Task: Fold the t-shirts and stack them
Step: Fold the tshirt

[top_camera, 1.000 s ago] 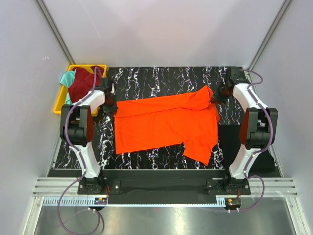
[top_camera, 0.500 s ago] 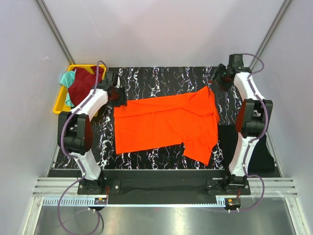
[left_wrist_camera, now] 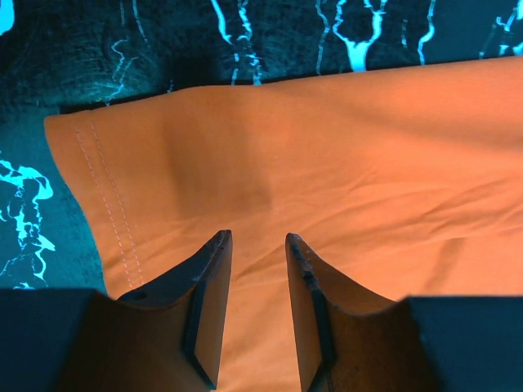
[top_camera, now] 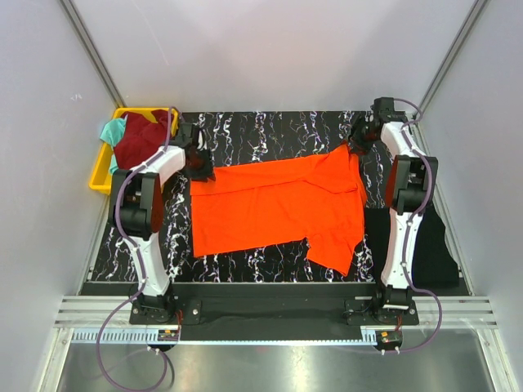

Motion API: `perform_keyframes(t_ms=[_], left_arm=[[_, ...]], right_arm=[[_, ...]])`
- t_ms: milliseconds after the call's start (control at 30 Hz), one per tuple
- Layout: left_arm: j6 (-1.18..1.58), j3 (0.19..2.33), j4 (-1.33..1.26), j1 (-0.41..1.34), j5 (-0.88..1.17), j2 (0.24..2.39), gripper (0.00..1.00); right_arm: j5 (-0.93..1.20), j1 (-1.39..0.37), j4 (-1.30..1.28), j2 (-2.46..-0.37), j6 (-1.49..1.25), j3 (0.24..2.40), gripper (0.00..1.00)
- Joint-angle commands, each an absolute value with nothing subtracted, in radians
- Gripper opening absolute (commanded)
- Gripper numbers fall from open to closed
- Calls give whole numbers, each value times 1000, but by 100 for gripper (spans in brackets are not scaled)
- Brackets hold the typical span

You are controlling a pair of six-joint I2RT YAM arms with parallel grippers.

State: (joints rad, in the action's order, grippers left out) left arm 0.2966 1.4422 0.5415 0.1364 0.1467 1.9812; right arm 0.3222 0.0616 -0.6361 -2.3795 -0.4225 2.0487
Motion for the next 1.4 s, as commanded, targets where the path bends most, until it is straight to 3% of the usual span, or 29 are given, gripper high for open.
perform_keyframes(t_ms=[0,433,467,600,667,867,1367], left_arm=[[307,1483,495,117,167,1997,37],[334,1457,495,77,173,2045,37],[334,1454,497,77,172,2045,37],[331,1440,495,64,160,2045,37],[330,1436,500,58,149,2049,37],[330,1425,502,40,144,2049,37],[273,1525,528,25,107,2115,38]], right_arm=[[360,61,-634,-2398,-416,2125,57],[368,74,-655,-2536,-460,2287,53],[383,77,-657,-2542,-463,2301,44],[371,90,-676,-2534,-472,2310,25],[333,94,-676,-2488,-456,2275,24],[172,97,-673,-2396,-420,2159,3],[152,95,-538,-2540,-474,2224,0]])
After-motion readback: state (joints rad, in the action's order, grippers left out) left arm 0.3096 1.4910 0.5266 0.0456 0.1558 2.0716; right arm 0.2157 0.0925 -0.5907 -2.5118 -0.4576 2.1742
